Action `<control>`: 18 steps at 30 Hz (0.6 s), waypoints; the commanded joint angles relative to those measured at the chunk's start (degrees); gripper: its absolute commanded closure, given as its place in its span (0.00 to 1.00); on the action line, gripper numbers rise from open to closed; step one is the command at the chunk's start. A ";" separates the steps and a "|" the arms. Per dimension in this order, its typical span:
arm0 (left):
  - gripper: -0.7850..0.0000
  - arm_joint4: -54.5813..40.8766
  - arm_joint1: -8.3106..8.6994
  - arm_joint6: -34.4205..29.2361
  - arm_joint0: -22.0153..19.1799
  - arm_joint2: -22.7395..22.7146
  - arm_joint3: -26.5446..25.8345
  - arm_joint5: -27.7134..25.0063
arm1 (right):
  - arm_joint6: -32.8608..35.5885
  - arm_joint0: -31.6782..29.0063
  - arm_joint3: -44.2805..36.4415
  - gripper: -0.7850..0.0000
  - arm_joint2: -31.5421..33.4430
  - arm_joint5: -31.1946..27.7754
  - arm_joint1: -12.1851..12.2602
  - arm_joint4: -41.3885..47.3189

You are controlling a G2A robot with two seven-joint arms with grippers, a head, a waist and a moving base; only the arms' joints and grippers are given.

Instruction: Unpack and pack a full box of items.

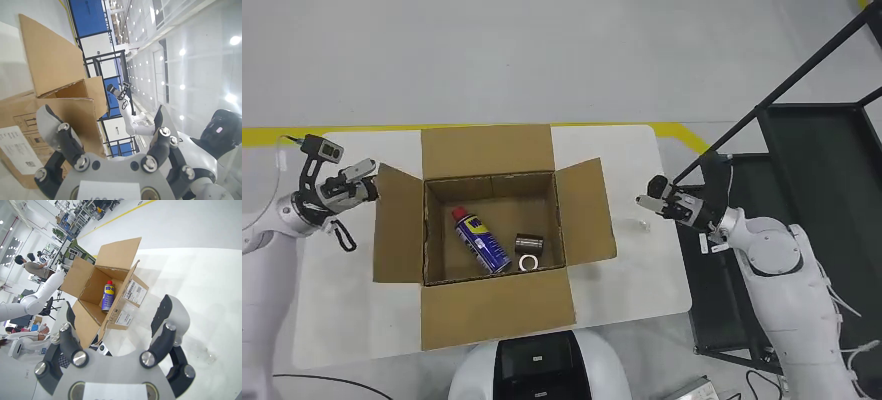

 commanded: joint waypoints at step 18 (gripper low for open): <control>0.00 15.36 -1.02 6.81 -3.80 7.98 -2.99 -2.43 | 11.51 16.48 2.55 0.00 -24.94 -2.63 -1.75 1.88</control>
